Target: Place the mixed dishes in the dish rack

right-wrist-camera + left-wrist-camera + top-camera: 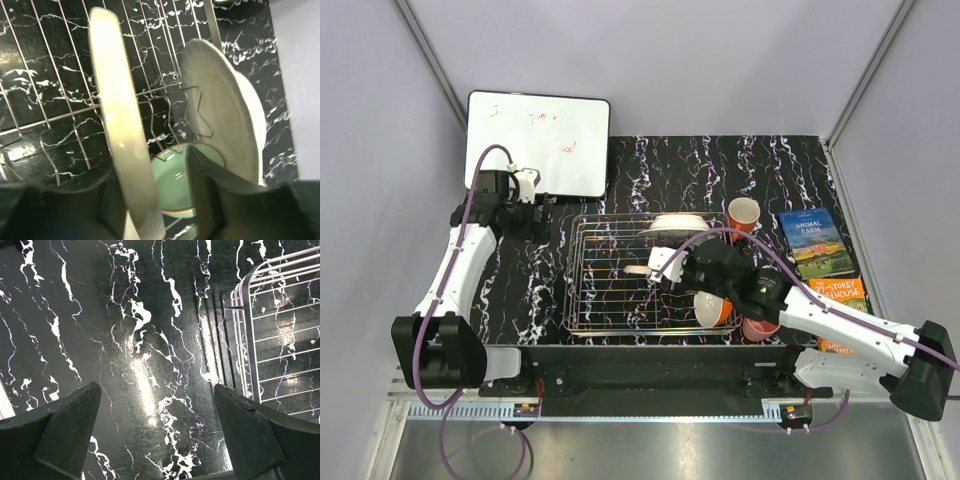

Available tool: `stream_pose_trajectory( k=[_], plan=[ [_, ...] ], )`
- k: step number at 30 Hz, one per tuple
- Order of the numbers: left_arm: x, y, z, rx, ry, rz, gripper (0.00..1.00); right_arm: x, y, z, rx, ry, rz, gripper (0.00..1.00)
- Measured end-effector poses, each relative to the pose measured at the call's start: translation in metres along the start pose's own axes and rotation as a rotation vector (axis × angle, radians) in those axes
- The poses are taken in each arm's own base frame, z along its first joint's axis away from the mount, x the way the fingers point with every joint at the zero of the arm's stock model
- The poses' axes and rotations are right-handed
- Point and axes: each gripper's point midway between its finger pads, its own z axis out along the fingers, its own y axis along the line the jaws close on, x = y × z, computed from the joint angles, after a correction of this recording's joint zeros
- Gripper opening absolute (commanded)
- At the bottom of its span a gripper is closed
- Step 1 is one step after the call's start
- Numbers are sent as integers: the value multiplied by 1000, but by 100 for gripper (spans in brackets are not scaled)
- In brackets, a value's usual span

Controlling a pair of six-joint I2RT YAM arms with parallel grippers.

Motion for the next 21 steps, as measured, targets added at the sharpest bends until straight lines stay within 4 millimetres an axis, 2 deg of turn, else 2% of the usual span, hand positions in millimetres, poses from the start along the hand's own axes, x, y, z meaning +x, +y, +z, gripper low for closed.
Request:
stream_pose_trajectory(
  k=[2, 3, 4, 14, 21],
  plan=[
    [0, 0, 0, 0, 0, 0, 99, 3, -1, -4, 19, 8, 25, 85],
    [0, 0, 0, 0, 0, 0, 99, 4, -4, -7, 35, 10, 32, 97],
    [0, 0, 0, 0, 0, 1, 99, 4, -7, -11, 52, 7, 46, 100],
    [-8, 3, -5, -10, -17, 18, 99, -6, -35, -51, 195, -56, 147, 100],
    [-10, 3, -5, -12, -21, 26, 99, -5, -42, -72, 248, -81, 219, 100]
  ],
)
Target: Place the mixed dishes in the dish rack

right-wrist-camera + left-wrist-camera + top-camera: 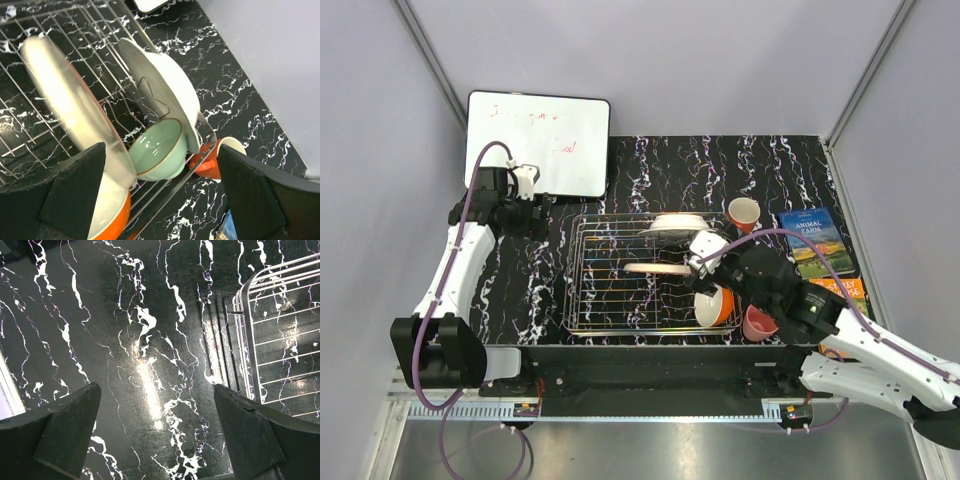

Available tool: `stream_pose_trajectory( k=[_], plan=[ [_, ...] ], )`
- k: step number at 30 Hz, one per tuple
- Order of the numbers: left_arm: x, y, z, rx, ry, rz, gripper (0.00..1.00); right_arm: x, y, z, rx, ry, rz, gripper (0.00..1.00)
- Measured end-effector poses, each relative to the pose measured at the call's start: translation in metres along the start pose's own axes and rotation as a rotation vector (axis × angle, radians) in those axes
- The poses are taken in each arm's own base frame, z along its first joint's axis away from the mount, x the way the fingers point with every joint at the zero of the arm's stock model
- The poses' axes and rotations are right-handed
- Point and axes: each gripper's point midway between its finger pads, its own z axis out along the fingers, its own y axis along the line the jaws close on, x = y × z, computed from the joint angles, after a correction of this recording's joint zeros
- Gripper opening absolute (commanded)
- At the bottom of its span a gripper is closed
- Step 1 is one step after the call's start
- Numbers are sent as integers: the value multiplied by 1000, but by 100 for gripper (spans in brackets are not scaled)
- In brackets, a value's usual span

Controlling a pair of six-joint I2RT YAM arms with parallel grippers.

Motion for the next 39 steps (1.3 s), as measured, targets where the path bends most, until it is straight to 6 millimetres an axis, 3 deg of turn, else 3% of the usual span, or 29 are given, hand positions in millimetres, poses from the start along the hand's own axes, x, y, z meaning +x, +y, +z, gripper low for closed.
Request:
stream_pose_trajectory(
  k=[7, 17, 20, 23, 25, 28, 30, 32, 35, 39],
  plan=[
    [0, 1, 0, -4, 1, 3, 99, -10, -13, -19, 47, -60, 71, 100],
    [0, 0, 0, 0, 1, 5, 99, -1, -23, -16, 128, -13, 122, 99],
    [-2, -3, -4, 20, -2, 5, 99, 3, -36, -10, 226, 25, 152, 100],
    [-9, -7, -8, 39, -21, 7, 99, 7, -63, -1, 376, 90, 211, 100],
    [-13, -9, -10, 52, -32, 8, 99, 18, -91, 5, 496, 152, 296, 100],
    [-17, -13, -16, 67, -45, 12, 99, 44, -150, 9, 695, 244, 498, 100],
    [-19, -14, -20, 71, -52, 16, 99, 67, -189, 12, 804, 277, 650, 100],
    [-20, -16, -25, 75, -57, 18, 99, 93, -213, 17, 874, 309, 775, 100],
    [-22, -17, -31, 76, -71, 26, 99, 125, -223, 36, 900, 381, 896, 100],
    [-22, -17, -36, 74, -76, 39, 99, 157, -212, 71, 858, 474, 980, 100]
  ],
)
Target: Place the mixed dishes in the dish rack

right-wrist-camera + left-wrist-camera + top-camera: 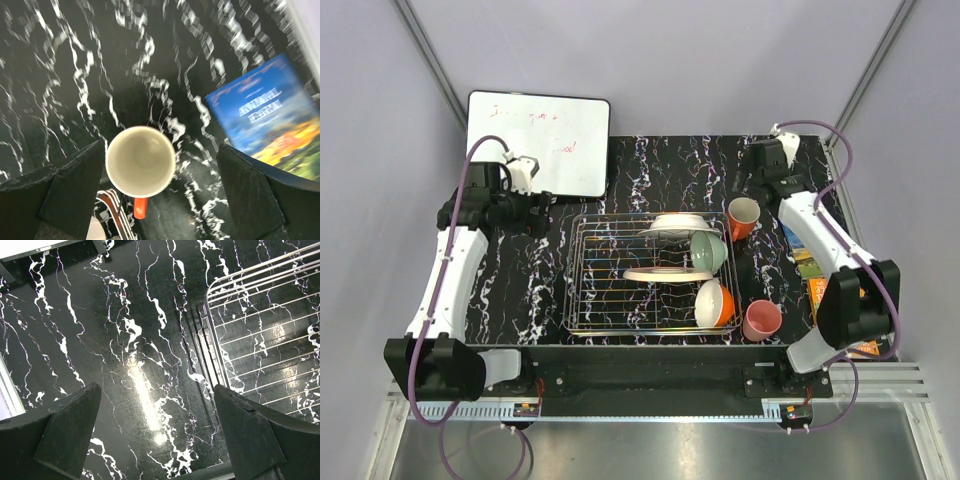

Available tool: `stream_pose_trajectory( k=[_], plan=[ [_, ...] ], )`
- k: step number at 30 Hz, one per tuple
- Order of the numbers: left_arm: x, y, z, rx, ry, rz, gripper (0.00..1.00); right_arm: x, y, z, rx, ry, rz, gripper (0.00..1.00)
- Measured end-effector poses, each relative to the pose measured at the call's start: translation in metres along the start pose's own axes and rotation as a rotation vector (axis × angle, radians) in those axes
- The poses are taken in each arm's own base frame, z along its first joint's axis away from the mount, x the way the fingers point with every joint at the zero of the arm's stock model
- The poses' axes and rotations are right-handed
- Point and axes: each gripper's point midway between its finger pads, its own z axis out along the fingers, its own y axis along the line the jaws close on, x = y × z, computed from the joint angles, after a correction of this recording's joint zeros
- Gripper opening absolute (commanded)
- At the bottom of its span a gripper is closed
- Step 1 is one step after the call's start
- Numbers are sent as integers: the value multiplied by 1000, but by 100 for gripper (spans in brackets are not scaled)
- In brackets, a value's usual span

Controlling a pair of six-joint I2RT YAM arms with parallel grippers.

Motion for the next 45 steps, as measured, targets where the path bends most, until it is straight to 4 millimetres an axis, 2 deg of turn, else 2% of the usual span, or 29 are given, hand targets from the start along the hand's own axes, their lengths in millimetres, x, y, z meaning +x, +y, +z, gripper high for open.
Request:
stream_pose_trajectory(
  k=[4, 8, 12, 15, 16, 20, 25, 29, 32, 33, 34, 40, 45],
  plan=[
    [0, 0, -2, 0, -1, 5, 99, 27, 5, 22, 8, 86, 0, 88],
    [0, 0, -3, -1, -3, 8, 99, 42, -5, 37, 35, 134, 26, 85],
    [2, -1, -3, 0, 6, 7, 99, 60, -17, 42, 63, 172, 38, 82],
    [5, -1, -3, -1, 17, 5, 99, 77, -21, 44, 67, 208, 34, 70],
    [6, 0, -3, -3, 20, 5, 99, 81, -22, 44, 67, 218, 33, 62],
    [6, 1, -3, -10, 23, 4, 99, 89, -21, 44, 53, 242, 43, 47],
    [13, 4, 5, -15, 65, -3, 99, 97, -15, 52, 31, 262, 67, 44],
    [18, 4, 9, -8, 93, -6, 99, 111, -15, 60, 28, 301, 73, 36],
    [13, 5, 4, -16, 75, 0, 99, 120, -16, 68, 25, 327, 95, 21],
    [10, 5, 2, -19, 66, 5, 99, 122, -15, 70, 23, 334, 103, 8],
    [7, 6, 0, -25, 56, 9, 99, 123, -15, 72, 20, 338, 107, 1],
    [0, 7, -12, -44, 8, 42, 99, 122, -14, 74, 5, 340, 133, 0],
    [-20, 4, -42, -65, -109, 77, 99, 122, -20, 65, 6, 335, 140, 0]
  ],
)
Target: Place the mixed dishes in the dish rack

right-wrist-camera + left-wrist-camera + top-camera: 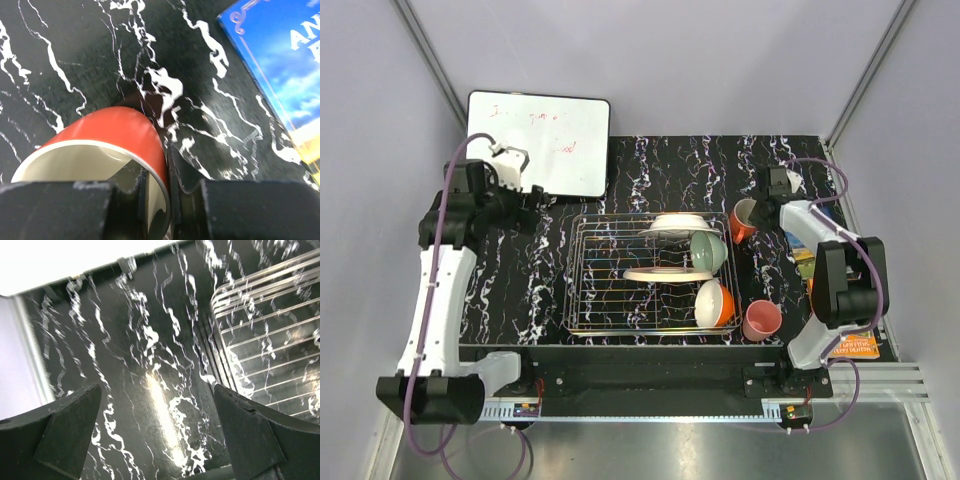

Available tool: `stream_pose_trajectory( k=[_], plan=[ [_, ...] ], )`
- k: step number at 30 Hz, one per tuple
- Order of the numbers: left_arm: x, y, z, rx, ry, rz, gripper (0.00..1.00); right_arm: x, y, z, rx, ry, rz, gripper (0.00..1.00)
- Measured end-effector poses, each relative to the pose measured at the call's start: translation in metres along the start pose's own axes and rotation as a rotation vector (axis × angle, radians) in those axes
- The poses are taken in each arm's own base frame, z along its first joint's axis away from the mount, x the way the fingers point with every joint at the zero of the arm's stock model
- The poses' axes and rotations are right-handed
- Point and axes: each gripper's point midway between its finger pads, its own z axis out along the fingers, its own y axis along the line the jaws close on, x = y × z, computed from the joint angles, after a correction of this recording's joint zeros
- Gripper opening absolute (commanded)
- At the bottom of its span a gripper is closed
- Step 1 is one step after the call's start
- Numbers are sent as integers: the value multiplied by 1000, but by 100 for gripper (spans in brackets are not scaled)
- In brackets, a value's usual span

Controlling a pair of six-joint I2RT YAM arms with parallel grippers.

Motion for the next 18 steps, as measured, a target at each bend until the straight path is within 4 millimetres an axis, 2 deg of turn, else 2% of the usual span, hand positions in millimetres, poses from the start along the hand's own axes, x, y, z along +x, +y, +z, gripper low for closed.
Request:
stream_pose_trajectory(
  k=[2, 5, 7, 9, 12, 13, 14, 16, 18],
  plan=[
    [-22, -2, -17, -5, -73, 21, 99, -4, -3, -12, -6, -14, 7, 0],
    [-61, -13, -50, 1, -221, 76, 99, -26, -2, -37, -40, -85, 36, 0],
    [-91, -20, -82, 0, -338, 110, 99, -47, -1, -63, -77, -157, 65, 0],
    [-104, -21, -97, -3, -392, 110, 99, -71, 3, -96, -129, -246, 100, 0],
    [-111, -30, -103, 47, -415, 86, 99, -101, 10, -146, -237, -375, 163, 0],
    [-110, -38, -100, 97, -403, 67, 99, -113, 18, -174, -319, -433, 198, 0],
    [-109, -45, -97, 139, -388, 52, 99, -116, 20, -181, -342, -447, 204, 0],
    [-108, -64, -90, 259, -352, 8, 99, -126, 35, -216, -489, -499, 256, 0],
    [-108, -85, -81, 403, -307, -48, 99, -127, 56, -252, -712, -544, 318, 0]
  ],
)
